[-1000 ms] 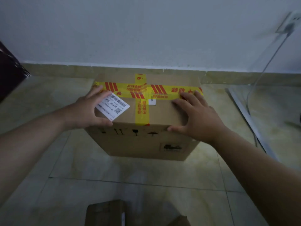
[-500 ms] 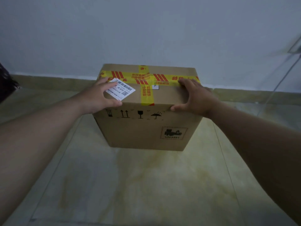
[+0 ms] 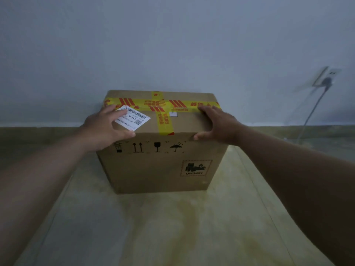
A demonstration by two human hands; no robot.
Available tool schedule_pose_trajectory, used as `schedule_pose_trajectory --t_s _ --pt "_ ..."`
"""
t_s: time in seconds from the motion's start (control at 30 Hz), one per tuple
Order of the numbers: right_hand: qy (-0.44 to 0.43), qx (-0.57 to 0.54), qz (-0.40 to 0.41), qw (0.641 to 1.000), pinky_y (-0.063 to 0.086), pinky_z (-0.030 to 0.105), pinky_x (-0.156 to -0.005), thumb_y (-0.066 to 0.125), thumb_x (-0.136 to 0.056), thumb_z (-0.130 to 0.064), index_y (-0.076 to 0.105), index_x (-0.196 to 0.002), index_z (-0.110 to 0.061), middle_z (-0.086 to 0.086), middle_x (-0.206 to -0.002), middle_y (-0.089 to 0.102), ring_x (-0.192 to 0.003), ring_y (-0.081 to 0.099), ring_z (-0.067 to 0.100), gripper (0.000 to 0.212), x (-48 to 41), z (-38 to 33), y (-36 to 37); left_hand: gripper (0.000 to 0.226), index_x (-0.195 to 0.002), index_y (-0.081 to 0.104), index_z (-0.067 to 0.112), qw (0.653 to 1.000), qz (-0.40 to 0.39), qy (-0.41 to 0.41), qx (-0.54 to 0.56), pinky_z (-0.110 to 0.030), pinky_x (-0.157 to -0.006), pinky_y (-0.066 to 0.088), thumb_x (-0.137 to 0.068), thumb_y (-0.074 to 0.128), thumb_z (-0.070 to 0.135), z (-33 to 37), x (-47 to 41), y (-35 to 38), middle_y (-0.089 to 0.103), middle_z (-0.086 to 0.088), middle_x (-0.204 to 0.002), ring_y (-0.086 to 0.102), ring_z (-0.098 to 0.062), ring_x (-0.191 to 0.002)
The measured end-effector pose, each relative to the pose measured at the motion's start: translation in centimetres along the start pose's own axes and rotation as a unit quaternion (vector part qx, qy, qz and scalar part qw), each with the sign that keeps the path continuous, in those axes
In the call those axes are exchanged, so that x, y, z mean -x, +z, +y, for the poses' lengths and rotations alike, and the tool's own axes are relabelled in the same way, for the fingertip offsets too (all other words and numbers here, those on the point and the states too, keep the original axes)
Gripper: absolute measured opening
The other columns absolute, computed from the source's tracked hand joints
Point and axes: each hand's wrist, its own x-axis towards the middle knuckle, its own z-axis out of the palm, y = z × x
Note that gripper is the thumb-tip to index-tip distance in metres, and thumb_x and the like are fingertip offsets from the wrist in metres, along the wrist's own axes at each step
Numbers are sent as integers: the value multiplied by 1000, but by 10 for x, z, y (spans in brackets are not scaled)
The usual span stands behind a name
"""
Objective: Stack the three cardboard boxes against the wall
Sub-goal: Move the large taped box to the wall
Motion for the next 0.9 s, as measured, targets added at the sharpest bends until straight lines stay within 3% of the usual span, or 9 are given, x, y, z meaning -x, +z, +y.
schedule_pose_trajectory --t_s 0.1,0.23,0.47,0.67,0.9 --pt "2 5 -1 1000 22 49 -120 68 -72 -71 19 -159 -29 4 -167 26 -151 28 29 109 -10 0 0 93 -162 34 37 1000 12 2 -8 -47 -128 17 -81 73 62 1 -9 1 12 5 -177 13 -30 -163" --pt "8 -13 15 1000 22 47 -120 70 -74 -67 25 -157 -28 2 -164 33 -147 35 28 102 -20 -2 0 100 -162 33 38 1000 0 0 -10 -46 -128 17 -76 73 69 2 -18 -2 12 5 -178 13 -31 -163" --pt "8 22 75 997 19 42 -118 61 -85 -60 44 -141 -26 -2 -152 47 -142 40 21 68 -30 -10 14 91 -161 35 36 1000 14 11 -15 -46 -128 16 -82 71 64 -5 -38 -4 14 4 -177 13 -28 -163" --pt "-12 98 66 993 9 50 -124 54 -91 -57 28 -154 -27 -2 -169 22 -157 12 24 75 -46 -8 21 90 -161 37 35 1000 16 19 -17 -49 -127 19 -83 70 64 -8 -56 -9 16 3 -177 17 -32 -162" --pt "-16 110 77 991 11 49 -123 53 -91 -57 27 -155 -28 -3 -169 23 -156 15 22 75 -60 -1 16 89 -161 38 34 1000 25 11 -15 -45 -127 19 -84 69 63 2 -66 -9 17 3 -177 19 -31 -161"
